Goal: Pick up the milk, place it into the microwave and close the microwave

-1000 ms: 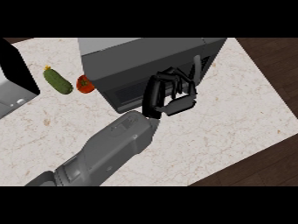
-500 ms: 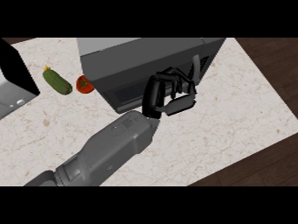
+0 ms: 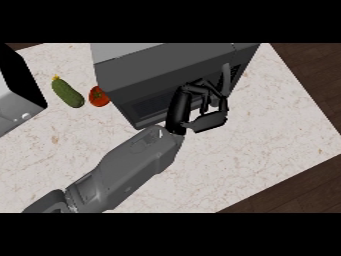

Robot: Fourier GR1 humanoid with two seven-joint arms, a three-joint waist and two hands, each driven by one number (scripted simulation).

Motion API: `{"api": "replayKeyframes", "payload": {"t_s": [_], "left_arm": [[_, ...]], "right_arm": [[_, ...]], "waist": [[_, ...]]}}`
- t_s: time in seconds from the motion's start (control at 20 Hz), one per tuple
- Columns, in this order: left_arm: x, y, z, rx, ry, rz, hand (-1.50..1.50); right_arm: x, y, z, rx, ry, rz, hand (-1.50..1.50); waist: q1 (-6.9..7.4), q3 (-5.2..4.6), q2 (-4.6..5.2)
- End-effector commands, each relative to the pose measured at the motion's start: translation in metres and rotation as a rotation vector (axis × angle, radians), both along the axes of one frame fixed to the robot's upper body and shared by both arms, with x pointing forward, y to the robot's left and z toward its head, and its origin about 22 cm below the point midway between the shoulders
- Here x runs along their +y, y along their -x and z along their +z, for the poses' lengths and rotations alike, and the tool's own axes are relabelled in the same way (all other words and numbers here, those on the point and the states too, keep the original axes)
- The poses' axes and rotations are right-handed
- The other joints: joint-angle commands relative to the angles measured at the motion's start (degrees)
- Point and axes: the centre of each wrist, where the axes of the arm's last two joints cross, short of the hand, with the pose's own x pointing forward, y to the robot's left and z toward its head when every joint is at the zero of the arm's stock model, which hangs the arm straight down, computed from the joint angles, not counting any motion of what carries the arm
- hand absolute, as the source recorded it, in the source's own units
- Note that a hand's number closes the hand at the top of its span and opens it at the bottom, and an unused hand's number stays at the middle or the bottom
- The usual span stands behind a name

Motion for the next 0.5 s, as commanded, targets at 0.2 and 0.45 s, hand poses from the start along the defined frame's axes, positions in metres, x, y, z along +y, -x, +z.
{"api": "replayKeyframes", "payload": {"t_s": [0.2, 0.45], "left_arm": [[0.022, -0.016, -0.018, 0.152, -0.072, 0.168, 1.5], [0.028, -0.014, -0.027, 0.229, -0.062, 0.227, 1.5]], "right_arm": [[-0.002, 0.003, 0.012, -0.021, -0.001, 0.022, -1.5], [-0.011, 0.008, 0.013, -0.001, 0.01, -0.013, -1.5]], "waist": [[2.23, -0.38, 0.23], [3.72, -0.39, -0.08]]}}
